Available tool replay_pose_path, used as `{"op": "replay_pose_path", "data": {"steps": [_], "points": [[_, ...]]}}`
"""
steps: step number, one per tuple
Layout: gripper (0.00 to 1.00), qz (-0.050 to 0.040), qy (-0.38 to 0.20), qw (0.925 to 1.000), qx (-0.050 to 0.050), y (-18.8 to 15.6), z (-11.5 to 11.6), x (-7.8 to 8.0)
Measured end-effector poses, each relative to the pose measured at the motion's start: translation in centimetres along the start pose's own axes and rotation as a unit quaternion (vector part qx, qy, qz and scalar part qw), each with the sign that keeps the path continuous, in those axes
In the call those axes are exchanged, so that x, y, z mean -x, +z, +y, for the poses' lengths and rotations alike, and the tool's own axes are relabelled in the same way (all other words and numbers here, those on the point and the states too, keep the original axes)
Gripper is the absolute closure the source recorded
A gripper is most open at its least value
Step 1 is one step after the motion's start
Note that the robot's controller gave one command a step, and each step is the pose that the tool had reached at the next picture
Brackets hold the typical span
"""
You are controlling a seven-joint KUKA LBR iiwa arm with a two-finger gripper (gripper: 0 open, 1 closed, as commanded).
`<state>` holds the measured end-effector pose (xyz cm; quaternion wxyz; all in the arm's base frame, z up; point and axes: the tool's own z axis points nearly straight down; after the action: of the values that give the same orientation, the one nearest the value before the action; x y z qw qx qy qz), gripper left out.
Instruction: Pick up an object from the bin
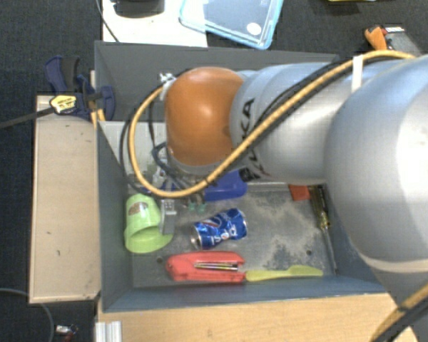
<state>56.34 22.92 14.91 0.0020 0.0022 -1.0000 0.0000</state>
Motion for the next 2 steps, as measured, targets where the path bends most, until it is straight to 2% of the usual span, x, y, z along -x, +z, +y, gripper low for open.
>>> {"op": "replay_pose_path", "data": {"steps": [1, 2], "points": [[0.0, -0.0038, 0.003, 1.0, 0.001, -0.5, -0.1, 0.2], [0.0, -0.0065, -0.147, 0.9892, 0.001, 5.5, -4.7, -2.5]]}}
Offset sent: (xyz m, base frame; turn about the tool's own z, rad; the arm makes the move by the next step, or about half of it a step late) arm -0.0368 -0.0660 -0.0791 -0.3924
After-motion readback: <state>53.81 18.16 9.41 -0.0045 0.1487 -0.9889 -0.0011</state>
